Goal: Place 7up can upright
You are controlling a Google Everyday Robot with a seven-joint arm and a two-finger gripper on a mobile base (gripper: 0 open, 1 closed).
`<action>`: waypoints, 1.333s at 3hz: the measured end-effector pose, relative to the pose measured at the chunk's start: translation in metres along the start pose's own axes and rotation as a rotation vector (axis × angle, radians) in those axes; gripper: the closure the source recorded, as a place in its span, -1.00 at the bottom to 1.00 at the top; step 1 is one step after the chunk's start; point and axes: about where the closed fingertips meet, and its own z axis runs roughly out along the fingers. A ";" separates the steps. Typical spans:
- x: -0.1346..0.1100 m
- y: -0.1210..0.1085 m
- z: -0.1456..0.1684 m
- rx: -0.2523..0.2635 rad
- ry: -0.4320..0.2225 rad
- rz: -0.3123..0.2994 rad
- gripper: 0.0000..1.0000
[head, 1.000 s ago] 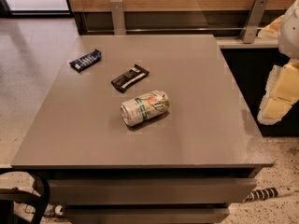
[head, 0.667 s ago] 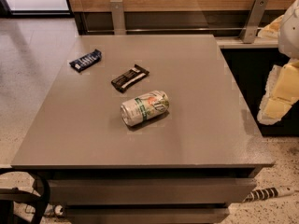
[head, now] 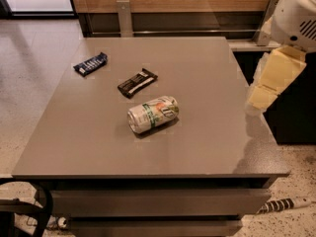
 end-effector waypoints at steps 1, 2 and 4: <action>-0.015 -0.001 0.009 -0.041 -0.042 0.160 -1.00; -0.021 0.001 0.032 -0.100 -0.039 0.393 -1.00; -0.018 0.000 0.050 -0.075 0.028 0.728 -1.00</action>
Offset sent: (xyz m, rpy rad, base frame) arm 0.0212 0.0298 -0.0498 0.3593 0.3087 -0.7753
